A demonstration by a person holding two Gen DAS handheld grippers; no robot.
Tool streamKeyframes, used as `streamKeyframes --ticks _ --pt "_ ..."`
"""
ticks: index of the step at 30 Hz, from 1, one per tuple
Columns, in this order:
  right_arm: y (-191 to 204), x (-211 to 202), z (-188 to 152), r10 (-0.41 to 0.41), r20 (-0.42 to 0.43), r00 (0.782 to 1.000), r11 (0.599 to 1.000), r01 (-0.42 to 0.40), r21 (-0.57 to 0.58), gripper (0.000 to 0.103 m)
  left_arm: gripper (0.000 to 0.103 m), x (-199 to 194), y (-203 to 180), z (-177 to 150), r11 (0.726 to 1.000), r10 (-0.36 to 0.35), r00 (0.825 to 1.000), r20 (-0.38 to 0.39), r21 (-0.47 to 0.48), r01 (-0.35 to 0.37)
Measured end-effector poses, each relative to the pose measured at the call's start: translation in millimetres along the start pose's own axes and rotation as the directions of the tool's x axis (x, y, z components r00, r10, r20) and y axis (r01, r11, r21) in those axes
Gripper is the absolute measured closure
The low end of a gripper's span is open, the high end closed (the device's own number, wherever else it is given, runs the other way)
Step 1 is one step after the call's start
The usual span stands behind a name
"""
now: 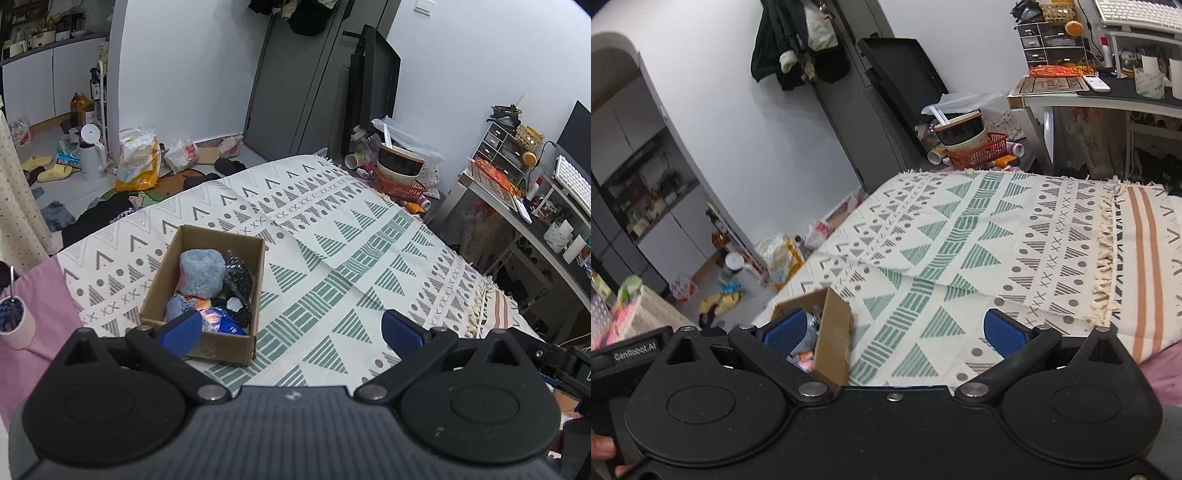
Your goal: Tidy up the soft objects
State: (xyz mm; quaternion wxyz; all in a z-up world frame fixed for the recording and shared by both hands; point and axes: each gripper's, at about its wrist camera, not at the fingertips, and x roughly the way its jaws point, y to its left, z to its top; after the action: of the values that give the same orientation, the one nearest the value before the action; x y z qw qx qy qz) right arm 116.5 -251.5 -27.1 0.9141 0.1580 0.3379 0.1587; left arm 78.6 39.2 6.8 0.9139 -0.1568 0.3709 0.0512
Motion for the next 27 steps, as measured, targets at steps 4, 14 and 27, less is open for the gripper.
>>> streamKeyframes --ticks 4,14,27 --pt "2.7 -10.7 -3.0 0.000 -0.004 1.000 1.000 0.000 -0.012 0.000 0.000 -12.2 -0.3 -5.0 1.000 0.014 1.000 0.001 0.027 -0.014" --pt "14.0 -40.8 -5.9 0.008 0.017 1.000 0.998 -0.007 -0.055 0.000 0.000 -46.5 1.4 -15.0 0.997 0.026 0.999 0.024 0.070 -0.028" --pt "35.1 -84.0 -18.4 0.003 0.042 0.999 0.986 0.004 -0.167 0.000 0.000 -89.7 4.3 -30.7 0.992 0.028 0.997 0.068 0.124 -0.037"
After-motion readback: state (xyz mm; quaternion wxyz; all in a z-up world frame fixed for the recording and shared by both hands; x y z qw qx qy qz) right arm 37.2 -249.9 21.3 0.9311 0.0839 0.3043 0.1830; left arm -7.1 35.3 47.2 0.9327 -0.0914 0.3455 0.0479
